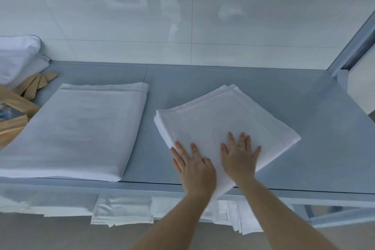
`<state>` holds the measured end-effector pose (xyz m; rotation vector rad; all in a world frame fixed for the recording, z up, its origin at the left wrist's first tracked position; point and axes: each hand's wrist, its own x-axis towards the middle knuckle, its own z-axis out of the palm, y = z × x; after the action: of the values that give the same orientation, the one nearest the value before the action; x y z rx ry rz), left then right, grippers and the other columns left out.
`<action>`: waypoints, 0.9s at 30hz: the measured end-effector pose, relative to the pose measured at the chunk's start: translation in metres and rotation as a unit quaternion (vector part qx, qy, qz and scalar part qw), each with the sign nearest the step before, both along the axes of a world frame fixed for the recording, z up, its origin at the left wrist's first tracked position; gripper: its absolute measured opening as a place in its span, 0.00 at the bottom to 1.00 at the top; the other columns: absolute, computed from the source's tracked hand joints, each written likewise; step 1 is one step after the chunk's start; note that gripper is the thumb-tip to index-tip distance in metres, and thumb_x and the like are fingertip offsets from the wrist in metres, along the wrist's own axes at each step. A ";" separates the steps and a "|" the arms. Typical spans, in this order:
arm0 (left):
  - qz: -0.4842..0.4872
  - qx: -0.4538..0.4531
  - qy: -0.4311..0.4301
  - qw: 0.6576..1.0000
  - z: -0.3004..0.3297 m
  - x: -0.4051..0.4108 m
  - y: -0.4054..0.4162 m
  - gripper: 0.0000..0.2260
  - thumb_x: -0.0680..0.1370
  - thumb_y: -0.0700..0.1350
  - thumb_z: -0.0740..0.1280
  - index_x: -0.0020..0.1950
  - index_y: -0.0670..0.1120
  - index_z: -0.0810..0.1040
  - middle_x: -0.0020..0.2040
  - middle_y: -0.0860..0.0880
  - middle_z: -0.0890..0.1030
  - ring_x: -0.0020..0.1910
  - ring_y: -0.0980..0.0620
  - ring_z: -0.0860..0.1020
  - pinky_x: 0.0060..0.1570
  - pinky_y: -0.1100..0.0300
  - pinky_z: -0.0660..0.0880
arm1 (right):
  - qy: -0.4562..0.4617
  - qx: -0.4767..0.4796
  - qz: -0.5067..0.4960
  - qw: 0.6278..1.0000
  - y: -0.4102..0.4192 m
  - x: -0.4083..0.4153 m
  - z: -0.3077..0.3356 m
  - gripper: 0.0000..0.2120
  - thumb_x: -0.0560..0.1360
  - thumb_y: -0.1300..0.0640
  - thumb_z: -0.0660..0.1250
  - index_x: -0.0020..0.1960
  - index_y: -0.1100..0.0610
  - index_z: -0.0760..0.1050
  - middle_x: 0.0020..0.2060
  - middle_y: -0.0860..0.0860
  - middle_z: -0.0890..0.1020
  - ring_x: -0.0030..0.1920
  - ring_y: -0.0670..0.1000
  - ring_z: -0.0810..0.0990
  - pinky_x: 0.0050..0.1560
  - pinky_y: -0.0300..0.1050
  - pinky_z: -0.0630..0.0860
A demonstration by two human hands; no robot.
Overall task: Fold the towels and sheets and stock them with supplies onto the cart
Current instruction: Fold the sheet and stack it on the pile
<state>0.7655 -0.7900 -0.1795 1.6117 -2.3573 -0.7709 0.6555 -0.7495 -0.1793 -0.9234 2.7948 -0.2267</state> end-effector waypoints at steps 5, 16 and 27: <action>-0.065 -0.098 -0.007 0.993 0.006 0.011 -0.021 0.26 0.80 0.56 0.49 0.78 0.52 0.59 0.79 0.41 0.40 0.76 0.43 0.35 0.70 0.48 0.28 | -0.050 -0.006 -0.137 0.989 -0.011 0.018 0.004 0.31 0.80 0.38 0.39 0.79 0.50 0.43 0.78 0.55 0.43 0.77 0.56 0.39 0.71 0.69 0.35; -0.326 -0.189 -0.176 0.909 0.018 -0.018 -0.173 0.27 0.80 0.62 0.50 0.78 0.60 0.47 0.79 0.50 0.37 0.76 0.46 0.33 0.73 0.43 0.34 | 0.056 0.069 0.058 0.994 -0.001 -0.025 -0.018 0.34 0.70 0.28 0.28 0.74 0.37 0.33 0.78 0.54 0.39 0.76 0.59 0.36 0.68 0.70 0.32; -0.414 -0.191 -0.142 0.879 -0.022 -0.013 -0.144 0.31 0.77 0.67 0.42 0.77 0.60 0.36 0.79 0.52 0.38 0.77 0.48 0.35 0.75 0.48 0.37 | 0.106 0.104 0.323 0.934 0.011 -0.114 -0.006 0.28 0.70 0.28 0.28 0.68 0.30 0.24 0.76 0.45 0.33 0.75 0.47 0.30 0.73 0.60 0.33</action>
<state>0.7525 -0.9336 -0.2020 0.5388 -3.1663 -0.1210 0.5414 -0.7383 -0.1855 -1.8144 2.4372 0.2756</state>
